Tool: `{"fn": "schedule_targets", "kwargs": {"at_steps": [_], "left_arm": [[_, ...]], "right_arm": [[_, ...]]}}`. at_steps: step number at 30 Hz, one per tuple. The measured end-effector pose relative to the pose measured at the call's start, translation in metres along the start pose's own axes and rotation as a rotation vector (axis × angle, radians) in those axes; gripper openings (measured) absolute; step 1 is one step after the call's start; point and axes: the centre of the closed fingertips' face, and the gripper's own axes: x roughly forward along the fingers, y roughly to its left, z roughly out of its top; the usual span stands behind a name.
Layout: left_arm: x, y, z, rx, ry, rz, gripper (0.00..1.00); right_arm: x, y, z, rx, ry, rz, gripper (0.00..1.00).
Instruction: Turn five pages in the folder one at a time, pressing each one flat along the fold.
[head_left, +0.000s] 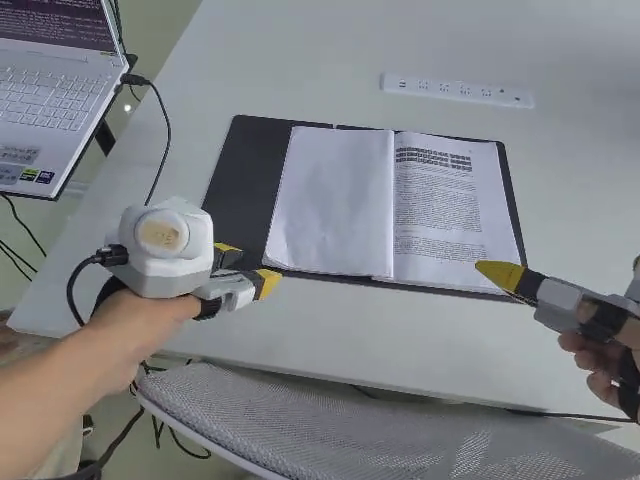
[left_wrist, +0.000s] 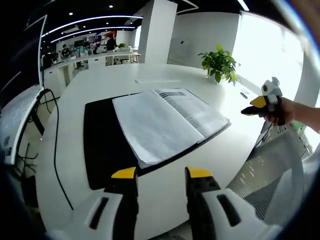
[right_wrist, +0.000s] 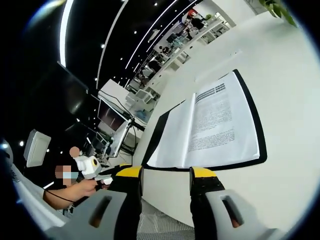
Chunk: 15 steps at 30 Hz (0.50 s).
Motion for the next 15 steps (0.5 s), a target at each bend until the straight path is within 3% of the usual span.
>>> {"fn": "schedule_targets", "kwargs": {"at_steps": [5,15], "left_arm": [[-0.021,-0.003,0.014,-0.023,-0.016,-0.005,0.35],[-0.051,-0.011,0.028,-0.050,-0.047,-0.024,0.37]], "right_arm": [[-0.020,0.003,0.008,-0.022,-0.030,-0.014,0.36],[-0.051,0.005,0.021,-0.015,-0.104,-0.040,0.40]]}}
